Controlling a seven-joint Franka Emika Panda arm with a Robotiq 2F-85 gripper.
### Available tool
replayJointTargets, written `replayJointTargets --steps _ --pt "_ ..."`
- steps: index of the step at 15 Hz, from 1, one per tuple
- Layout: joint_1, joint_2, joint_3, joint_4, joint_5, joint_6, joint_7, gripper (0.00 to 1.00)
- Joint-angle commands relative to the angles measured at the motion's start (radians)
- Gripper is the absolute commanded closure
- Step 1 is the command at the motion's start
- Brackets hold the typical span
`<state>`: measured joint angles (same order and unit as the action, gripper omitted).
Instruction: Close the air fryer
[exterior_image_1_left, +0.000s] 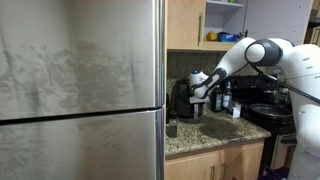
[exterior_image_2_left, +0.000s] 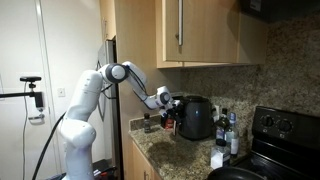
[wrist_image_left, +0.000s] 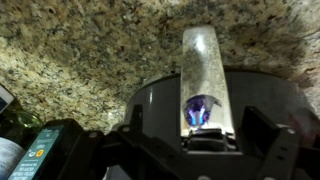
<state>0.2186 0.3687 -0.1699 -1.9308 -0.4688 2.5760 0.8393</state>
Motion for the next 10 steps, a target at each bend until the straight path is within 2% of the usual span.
replayJointTargets --steps 1,6,10 --pt "-0.030 0.029 0.025 0.048 0.064 -0.122 -0.065 0.00" --pt "-0.027 -0.123 0.031 -0.118 0.057 -0.139 -0.124 0.00" --pt "-0.049 -0.238 0.101 -0.203 0.132 -0.347 -0.287 0.00"
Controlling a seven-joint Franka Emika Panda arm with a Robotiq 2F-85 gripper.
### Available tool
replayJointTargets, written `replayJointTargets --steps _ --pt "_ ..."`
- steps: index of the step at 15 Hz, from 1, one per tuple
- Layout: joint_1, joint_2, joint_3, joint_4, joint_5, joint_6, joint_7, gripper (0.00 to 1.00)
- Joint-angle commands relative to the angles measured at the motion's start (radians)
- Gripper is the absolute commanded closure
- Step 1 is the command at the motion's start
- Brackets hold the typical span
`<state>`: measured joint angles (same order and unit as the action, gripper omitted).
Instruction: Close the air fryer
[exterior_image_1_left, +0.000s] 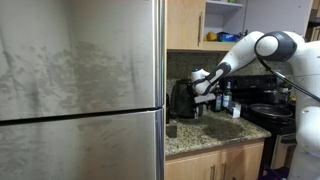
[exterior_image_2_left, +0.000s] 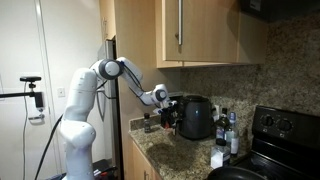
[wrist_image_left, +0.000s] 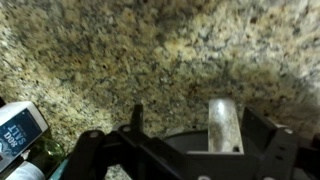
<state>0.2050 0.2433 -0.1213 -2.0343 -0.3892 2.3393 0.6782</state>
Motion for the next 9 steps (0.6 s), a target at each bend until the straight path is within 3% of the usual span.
replayJointTargets --steps 1,5,6,7,9 --pt "-0.039 -0.144 0.063 -0.119 0.071 -0.155 -0.147 0.00" --pt "-0.055 -0.301 0.100 -0.254 0.102 -0.262 -0.134 0.00" --pt "-0.065 -0.318 0.108 -0.263 0.128 -0.291 -0.146 0.00" --pt "-0.068 -0.243 0.118 -0.192 0.090 -0.266 -0.107 0.00" --pt "-0.079 -0.294 0.130 -0.235 0.106 -0.282 -0.115 0.00"
